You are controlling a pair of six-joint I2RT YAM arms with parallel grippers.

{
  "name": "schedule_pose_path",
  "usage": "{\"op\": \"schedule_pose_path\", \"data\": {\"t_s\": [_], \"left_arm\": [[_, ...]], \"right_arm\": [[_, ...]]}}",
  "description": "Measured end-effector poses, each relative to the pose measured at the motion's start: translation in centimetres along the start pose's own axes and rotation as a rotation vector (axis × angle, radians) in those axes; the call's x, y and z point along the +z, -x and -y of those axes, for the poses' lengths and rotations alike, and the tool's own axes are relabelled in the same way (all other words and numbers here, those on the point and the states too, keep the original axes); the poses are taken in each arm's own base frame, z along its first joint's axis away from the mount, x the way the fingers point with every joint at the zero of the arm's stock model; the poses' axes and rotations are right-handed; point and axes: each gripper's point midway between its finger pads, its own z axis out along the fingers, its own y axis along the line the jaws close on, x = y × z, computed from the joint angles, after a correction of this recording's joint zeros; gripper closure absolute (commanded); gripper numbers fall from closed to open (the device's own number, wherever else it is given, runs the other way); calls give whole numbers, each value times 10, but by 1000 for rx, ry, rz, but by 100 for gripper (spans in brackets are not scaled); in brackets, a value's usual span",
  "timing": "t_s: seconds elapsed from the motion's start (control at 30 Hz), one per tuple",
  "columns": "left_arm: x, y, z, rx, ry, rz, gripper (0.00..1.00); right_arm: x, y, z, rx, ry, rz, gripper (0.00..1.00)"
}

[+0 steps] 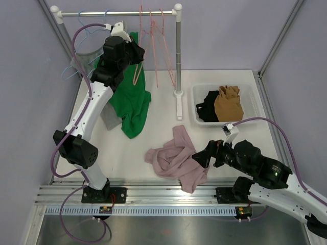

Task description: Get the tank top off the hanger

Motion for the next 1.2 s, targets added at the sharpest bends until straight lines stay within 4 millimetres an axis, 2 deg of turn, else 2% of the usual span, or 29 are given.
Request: {"op": "schedule_pose_path", "data": {"t_s": [0.13,0.2,0.23,0.33,0.37,0.43,0.53,0.63,0.73,0.8,0.87,1.03,1.2], "left_arm": [[1,-15,-5,-14,6,-34,73],[-1,-16,-4,-19,3,-38,60],[-2,-14,-3,-19,-2,-35,38],[-12,-6,3,-24,-16,-22,26],[-17,-1,5,-23,-22,-13,1],[-32,9,9,-16,-28,0,1],[-65,33,16,-9,-36,55,1],[-112,56,22,3,-44,125,1],[-168,74,25,6,-55,202,1],[-203,77,23,12,-62,238,1],[-233,71,18,18,-59,254,1],[-297,34,-9,20,-13,259,1],[-329,-10,-35,42,28,214,1]], "right_arm": [[11,-7,6,-28,-42,-40,0],[16,-9,9,-50,-64,-62,1],[19,-10,10,-59,-74,-71,0],[29,-11,13,-102,-109,-100,0],[33,-11,14,-120,-126,-109,1],[43,-10,17,-160,-166,-137,1],[60,-11,21,-214,-225,-191,0],[83,-19,29,-262,-292,-266,0],[94,-34,44,-293,-354,-338,1],[100,-44,53,-306,-389,-379,1],[105,-52,59,-313,-415,-415,1],[119,-78,75,-318,-459,-513,0],[130,-113,90,-299,-477,-618,1]]}}
